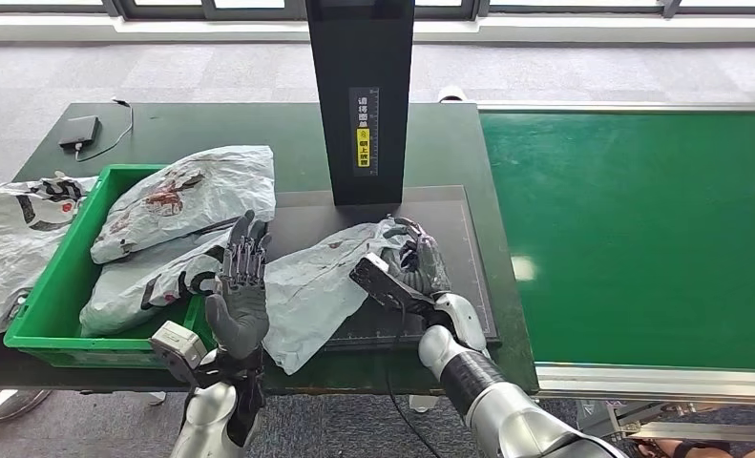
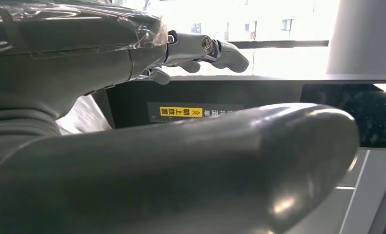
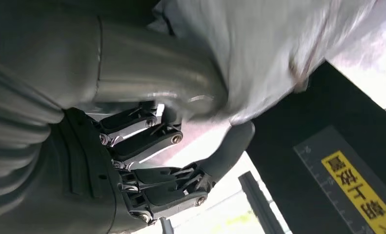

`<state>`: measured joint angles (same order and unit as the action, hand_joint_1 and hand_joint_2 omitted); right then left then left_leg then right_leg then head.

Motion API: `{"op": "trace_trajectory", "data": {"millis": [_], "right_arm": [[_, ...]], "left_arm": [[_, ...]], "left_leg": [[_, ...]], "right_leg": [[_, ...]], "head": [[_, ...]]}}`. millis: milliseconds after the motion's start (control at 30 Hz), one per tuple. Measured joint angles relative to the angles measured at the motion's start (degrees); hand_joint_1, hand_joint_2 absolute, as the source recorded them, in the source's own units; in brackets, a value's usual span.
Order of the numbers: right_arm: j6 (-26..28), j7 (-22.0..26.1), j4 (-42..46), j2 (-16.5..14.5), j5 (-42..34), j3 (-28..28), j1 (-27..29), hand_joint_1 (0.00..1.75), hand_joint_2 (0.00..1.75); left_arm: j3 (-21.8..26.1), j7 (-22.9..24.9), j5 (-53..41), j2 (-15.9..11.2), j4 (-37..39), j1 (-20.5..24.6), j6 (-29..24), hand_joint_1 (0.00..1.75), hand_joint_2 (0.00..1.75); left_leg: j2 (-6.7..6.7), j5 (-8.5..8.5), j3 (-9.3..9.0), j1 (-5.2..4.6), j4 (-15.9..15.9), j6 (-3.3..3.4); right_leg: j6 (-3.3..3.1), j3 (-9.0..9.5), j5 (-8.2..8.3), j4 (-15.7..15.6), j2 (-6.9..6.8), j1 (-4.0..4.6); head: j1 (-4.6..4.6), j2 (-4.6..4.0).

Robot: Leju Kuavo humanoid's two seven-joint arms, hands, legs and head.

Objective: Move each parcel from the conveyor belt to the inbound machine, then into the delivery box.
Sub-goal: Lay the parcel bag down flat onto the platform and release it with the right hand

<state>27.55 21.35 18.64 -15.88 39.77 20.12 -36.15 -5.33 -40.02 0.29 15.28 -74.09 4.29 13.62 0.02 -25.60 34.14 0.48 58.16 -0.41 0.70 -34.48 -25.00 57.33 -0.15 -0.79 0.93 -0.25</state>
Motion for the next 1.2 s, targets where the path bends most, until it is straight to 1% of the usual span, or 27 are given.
{"op": "trace_trajectory", "data": {"millis": [67, 100, 167, 200, 267, 333, 400, 500, 600, 667, 733, 867, 933, 1000, 1033, 1067, 1133, 1200], "right_arm": [[2.16, -0.94, 0.0, -0.14, 0.51, 0.26, -0.08, 0.0, 1.75], [3.86, -0.75, 0.01, -0.11, -0.06, 0.37, -0.21, 0.0, 1.75], [6.25, 1.1, 0.04, 0.35, -1.99, 0.27, -0.38, 0.0, 1.75], [6.43, 2.6, 0.07, 0.8, -3.02, -0.02, -0.26, 0.0, 1.75], [6.2, 4.14, 0.26, 1.93, -3.59, -0.73, 0.48, 0.0, 1.75], [5.42, 5.08, 0.73, 3.31, -3.92, -1.64, 1.62, 0.0, 1.75], [3.39, 5.92, 1.72, 4.96, -3.78, -2.62, 3.03, 0.0, 1.75], [-0.39, 7.02, 4.75, 7.82, -2.82, -3.81, 5.83, 0.0, 1.75], [-2.89, 7.45, 8.49, 9.78, -2.09, -4.81, 8.9, 0.0, 1.75], [-5.16, 7.7, 12.91, 10.97, -1.69, -5.43, 12.28, 0.0, 1.75], [-7.95, 7.32, 21.24, 12.11, -0.94, -6.39, 18.26, 0.0, 1.75], [-14.72, 7.24, 41.76, 13.37, -0.4, -8.36, 32.13, 0.0, 1.75], [-16.85, 7.34, 50.04, 13.56, -0.53, -9.0, 36.72, 0.0, 1.75], [-17.65, 7.63, 55.89, 13.68, -0.28, -9.49, 39.59, 0.0, 1.75], [-17.85, 8.14, 58.35, 13.74, -0.11, -9.69, 40.83, 0.0, 1.75], [-18.1, 9.01, 60.9, 13.79, -0.07, -9.8, 42.16, 0.0, 1.75], [-18.95, 11.43, 66.77, 13.87, -0.57, -9.87, 45.25, 0.0, 1.75], [-19.84, 13.74, 72.21, 13.98, -1.64, -9.87, 47.78, 0.0, 1.75]], "left_arm": [[-0.03, 0.0, 0.04, 0.03, 0.41, 0.23, -0.25, 0.0, 0.0], [-0.09, 0.0, 0.06, 0.09, 1.05, 0.67, -1.62, 0.0, 0.0], [-0.2, 0.0, 0.85, 0.19, 2.58, 1.65, -5.08, 0.0, 0.0], [-0.24, 0.0, 1.55, 0.23, 3.29, 2.05, -6.76, 0.0, 0.0], [-0.24, 0.0, 2.91, 0.23, 4.13, 2.31, -8.07, 0.0, 0.0], [-0.24, 0.01, 3.31, 0.23, 4.72, 2.43, -9.47, 0.0, 0.0], [-0.24, 0.1, 3.3, 0.22, 4.94, 2.44, -11.08, 0.0, 0.0], [-0.24, 0.29, 3.66, 0.1, 4.83, 2.3, -12.77, 0.0, 0.0], [-0.24, 0.16, 3.66, -0.08, 4.54, 2.0, -13.93, 0.0, 0.0], [-0.28, 0.03, 2.35, -0.22, 3.89, 1.78, -15.51, 0.0, 0.87], [-0.79, 0.0, -0.78, -0.57, 3.41, 1.64, -16.95, 0.0, 1.75], [-3.24, 0.5, -12.75, -1.61, 3.12, 1.32, -20.86, 0.0, 1.75], [-4.39, 0.87, -17.15, -1.87, 3.33, 1.35, -22.93, 0.0, 1.75], [-5.18, 2.5, -20.69, -2.02, 3.6, 1.42, -25.08, 0.0, 1.75], [-5.56, 4.35, -23.99, -2.1, 3.85, 1.51, -27.13, 0.0, 1.75], [-5.98, 7.18, -28.95, -2.2, 4.41, 1.71, -29.89, 0.0, 1.75], [-6.97, 14.46, -41.2, -2.39, 7.0, 2.55, -35.34, 0.0, 1.75], [-7.93, 21.13, -51.55, -2.52, 10.74, 3.55, -38.46, 0.0, 1.75]], "left_leg": [[0.0, 0.0, 0.0, 0.0, 0.0, -0.01], [0.0, 0.01, 0.0, 0.0, 0.0, -0.01], [0.01, 0.01, 0.0, -0.01, 0.01, -0.02], [0.01, 0.01, -0.01, -0.01, 0.02, -0.02], [-0.01, 0.01, 0.0, -0.01, 0.02, -0.02], [-0.02, 0.01, 0.0, -0.02, 0.02, -0.02], [-0.02, 0.0, 0.01, -0.02, 0.02, 0.0], [-0.03, -0.02, 0.04, -0.03, 0.02, 0.02], [-0.03, -0.03, 0.05, -0.03, 0.02, 0.02], [-0.06, -0.03, 0.04, -0.02, 0.02, 0.02], [-0.25, -0.05, 0.04, -0.01, 0.01, 0.02], [-0.43, -0.15, 0.17, -0.01, 0.0, -0.01], [-0.32, -0.23, 0.15, -0.01, -0.01, -0.03], [-0.2, -0.26, 0.1, -0.02, 0.0, -0.03], [-0.19, -0.26, 0.09, -0.02, 0.0, -0.02], [-0.19, -0.26, 0.08, -0.03, 0.0, -0.02], [-0.25, -0.25, 0.06, -0.05, 0.0, 0.01], [-0.26, -0.25, 0.04, -0.06, 0.0, 0.02]], "right_leg": [[0.0, -0.01, 0.0, 0.0, 0.0, 0.0], [-0.01, -0.01, 0.01, -0.01, 0.01, 0.0], [-0.02, -0.03, 0.02, -0.02, 0.02, -0.01], [-0.03, -0.03, 0.03, -0.03, 0.02, -0.01], [-0.03, -0.01, 0.03, -0.04, 0.0, -0.01], [-0.03, -0.01, 0.03, -0.04, -0.01, -0.01], [-0.02, 0.0, 0.04, -0.05, 0.0, -0.01], [-0.02, 0.0, 0.03, -0.06, -0.03, -0.01], [-0.02, -0.03, 0.03, -0.07, -0.02, 0.0], [0.0, -0.03, 0.0, -0.08, -0.06, 0.01], [0.0, 0.02, -0.09, -0.09, -0.27, 0.01], [-0.03, 0.01, -0.25, -0.06, -0.48, 0.01], [-0.03, -0.02, -0.28, -0.06, -0.4, 0.0], [-0.04, -0.04, -0.28, -0.08, -0.33, -0.01], [-0.04, -0.04, -0.28, -0.09, -0.31, -0.01], [-0.04, -0.04, -0.29, -0.09, -0.32, -0.02], [-0.01, 0.03, -0.31, -0.1, -0.38, -0.03], [0.0, 0.06, -0.31, -0.09, -0.4, -0.03]], "head": [[0.0, -0.01], [0.0, -0.01], [0.0, -0.01], [0.0, -0.01], [0.0, -0.01], [0.01, -0.01], [0.0, 0.0], [0.01, -0.01], [0.0, 0.0], [-0.01, 0.0], [0.0, 0.0], [0.0, -0.01], [-0.01, -0.01], [-0.01, 0.0], [0.0, 0.0], [0.01, 0.0], [0.01, 0.0], [-0.02, 0.0]]}}
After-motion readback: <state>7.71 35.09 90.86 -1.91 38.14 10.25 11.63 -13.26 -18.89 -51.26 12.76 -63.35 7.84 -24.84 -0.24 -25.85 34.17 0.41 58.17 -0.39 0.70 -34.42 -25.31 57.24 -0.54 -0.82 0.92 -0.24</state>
